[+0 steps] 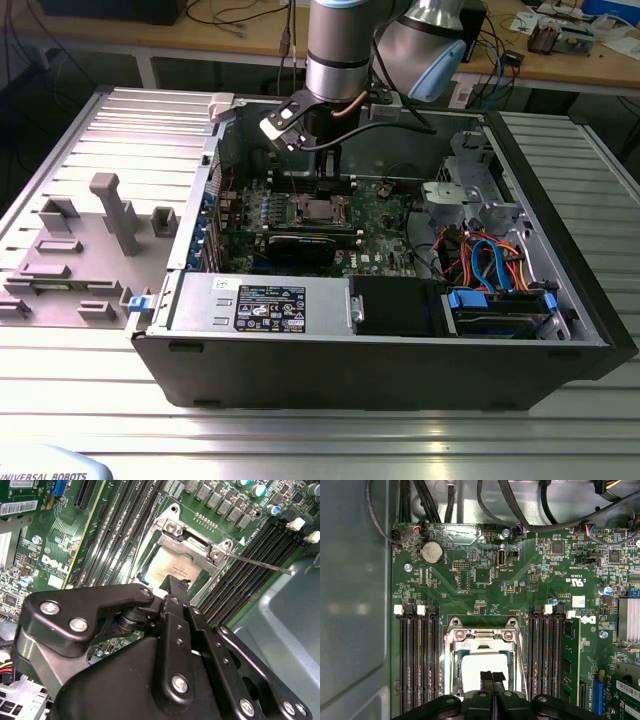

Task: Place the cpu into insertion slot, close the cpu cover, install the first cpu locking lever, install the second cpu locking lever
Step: 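Close the cpu cover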

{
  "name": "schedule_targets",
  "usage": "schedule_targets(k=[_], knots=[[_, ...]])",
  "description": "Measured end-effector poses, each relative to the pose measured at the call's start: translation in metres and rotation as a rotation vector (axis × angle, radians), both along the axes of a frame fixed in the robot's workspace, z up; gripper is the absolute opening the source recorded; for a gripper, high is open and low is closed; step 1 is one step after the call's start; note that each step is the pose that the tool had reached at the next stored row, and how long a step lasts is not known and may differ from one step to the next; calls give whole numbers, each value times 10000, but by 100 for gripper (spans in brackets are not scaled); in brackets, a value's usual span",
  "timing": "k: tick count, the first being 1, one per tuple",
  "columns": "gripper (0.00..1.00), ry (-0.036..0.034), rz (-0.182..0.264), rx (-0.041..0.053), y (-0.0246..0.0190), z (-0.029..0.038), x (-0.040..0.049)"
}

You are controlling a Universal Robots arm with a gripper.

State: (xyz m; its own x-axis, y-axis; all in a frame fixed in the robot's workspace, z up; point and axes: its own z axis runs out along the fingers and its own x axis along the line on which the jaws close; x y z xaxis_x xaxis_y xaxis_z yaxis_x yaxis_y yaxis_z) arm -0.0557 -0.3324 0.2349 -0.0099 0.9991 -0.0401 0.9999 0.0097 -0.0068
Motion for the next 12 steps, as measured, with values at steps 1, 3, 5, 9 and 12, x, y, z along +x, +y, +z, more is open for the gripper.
schedule_targets(k=[1, 3, 5, 9, 12], knots=[[11, 2, 0, 0, 0, 0, 0], [11, 124, 0, 1, 0, 0, 0], [11, 125, -1, 0, 0, 0, -1], [11, 125, 53, 0, -1, -11, -42], [11, 129, 188, 0, 0, -56, -109]])
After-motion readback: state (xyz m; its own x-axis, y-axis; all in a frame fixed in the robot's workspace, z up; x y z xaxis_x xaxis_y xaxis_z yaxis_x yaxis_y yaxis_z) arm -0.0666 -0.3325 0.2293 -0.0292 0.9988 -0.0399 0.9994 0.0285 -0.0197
